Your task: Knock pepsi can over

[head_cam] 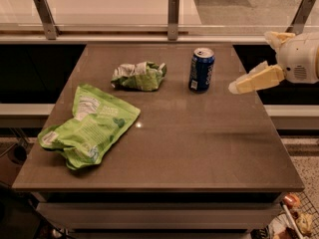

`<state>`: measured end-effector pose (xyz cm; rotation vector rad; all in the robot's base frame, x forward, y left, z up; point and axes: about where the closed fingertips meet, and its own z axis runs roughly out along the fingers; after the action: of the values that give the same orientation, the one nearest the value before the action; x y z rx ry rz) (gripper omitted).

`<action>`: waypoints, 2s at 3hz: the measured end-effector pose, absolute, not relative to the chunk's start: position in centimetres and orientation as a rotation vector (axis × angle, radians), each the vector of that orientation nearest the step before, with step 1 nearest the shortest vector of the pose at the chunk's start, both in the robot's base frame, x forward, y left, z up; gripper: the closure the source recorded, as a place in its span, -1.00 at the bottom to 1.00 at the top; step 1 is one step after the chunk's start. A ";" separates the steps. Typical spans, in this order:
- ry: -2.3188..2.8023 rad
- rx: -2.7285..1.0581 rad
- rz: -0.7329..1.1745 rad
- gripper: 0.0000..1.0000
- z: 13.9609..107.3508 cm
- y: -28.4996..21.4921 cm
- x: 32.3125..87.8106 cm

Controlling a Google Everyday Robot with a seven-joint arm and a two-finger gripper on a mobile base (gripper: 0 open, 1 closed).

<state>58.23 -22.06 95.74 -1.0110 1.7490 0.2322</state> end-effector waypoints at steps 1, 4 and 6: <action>1.704 -0.981 0.286 -1.00 95.1 -21.4 59.8; 1.638 -0.941 0.485 -1.00 92.4 -18.5 63.4; 1.595 -0.915 0.571 -1.00 91.0 -16.7 64.8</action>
Offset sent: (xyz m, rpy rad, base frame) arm 0.0479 0.0216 -0.0294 0.1930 -0.0093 0.0766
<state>64.82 -16.72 90.97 -0.9155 1.5945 0.5713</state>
